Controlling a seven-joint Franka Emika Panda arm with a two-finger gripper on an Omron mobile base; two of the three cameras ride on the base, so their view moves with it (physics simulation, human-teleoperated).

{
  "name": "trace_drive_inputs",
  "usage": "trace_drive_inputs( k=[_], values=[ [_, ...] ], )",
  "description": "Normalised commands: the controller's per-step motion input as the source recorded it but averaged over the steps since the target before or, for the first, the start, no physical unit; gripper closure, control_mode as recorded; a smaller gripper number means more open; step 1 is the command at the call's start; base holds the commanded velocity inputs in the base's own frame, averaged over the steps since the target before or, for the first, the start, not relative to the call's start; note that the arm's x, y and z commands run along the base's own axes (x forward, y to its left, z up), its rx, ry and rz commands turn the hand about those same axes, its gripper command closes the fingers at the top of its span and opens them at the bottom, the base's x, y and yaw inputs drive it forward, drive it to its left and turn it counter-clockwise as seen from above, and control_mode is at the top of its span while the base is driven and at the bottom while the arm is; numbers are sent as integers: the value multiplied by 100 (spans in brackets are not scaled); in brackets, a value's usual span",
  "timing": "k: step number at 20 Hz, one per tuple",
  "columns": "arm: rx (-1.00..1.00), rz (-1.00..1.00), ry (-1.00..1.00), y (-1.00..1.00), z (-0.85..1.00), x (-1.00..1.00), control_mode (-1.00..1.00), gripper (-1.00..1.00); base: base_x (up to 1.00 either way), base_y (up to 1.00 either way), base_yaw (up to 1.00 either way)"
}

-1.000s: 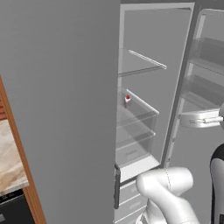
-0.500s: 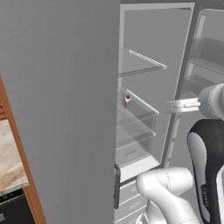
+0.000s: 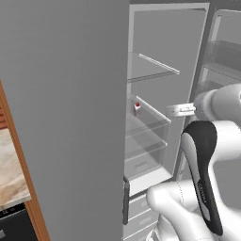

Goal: Take the cakes from the fridge and place them on the empty tray on the dining counter.

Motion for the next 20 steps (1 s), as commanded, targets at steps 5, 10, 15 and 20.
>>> trace_drive_inputs(
  k=[5, 10, 15, 20],
  values=[
    [0, 1, 4, 0, -25, 56, -100, -100, 0, 0, 0],
    [0, 5, 9, -1, -5, 34, -100, -100, 0, 0, 0],
    [0, 7, 15, 0, -8, 39, -100, -100, 0, 0, 0],
    [0, 4, 4, 0, -16, 31, -100, -100, 0, 0, 0]
  ],
)
